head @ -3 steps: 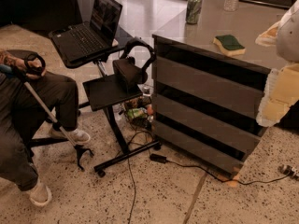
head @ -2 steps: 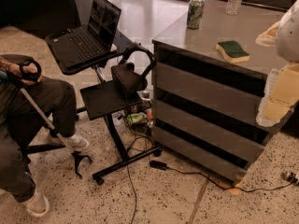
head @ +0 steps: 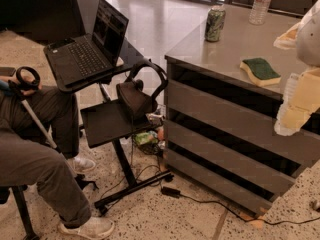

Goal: Move sponge near water bottle

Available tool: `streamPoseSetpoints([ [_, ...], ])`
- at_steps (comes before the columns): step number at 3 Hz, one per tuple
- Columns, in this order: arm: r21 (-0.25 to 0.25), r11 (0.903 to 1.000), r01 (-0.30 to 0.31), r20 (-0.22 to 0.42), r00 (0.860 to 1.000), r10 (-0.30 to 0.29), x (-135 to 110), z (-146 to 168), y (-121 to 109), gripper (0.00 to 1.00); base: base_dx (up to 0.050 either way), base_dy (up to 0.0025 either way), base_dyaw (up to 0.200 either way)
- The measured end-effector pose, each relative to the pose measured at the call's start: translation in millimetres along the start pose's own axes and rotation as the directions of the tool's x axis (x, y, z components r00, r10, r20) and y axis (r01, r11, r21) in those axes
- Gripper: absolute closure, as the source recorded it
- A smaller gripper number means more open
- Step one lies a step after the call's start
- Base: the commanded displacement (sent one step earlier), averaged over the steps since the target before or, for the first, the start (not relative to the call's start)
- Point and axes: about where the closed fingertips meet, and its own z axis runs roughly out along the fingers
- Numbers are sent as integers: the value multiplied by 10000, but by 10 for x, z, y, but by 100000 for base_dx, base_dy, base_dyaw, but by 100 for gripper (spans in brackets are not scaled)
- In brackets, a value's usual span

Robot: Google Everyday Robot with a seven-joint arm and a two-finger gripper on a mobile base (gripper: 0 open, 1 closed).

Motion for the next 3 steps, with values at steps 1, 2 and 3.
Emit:
streamPoseSetpoints([
  [1,0,10000,0,0,10000,0,0,0,0,0,3689,-247,-13398],
  [2,0,10000,0,0,10000,0,0,0,0,0,4739,8,-182],
  [3,0,10000,0,0,10000,0,0,0,0,0,-2,3,-18632],
])
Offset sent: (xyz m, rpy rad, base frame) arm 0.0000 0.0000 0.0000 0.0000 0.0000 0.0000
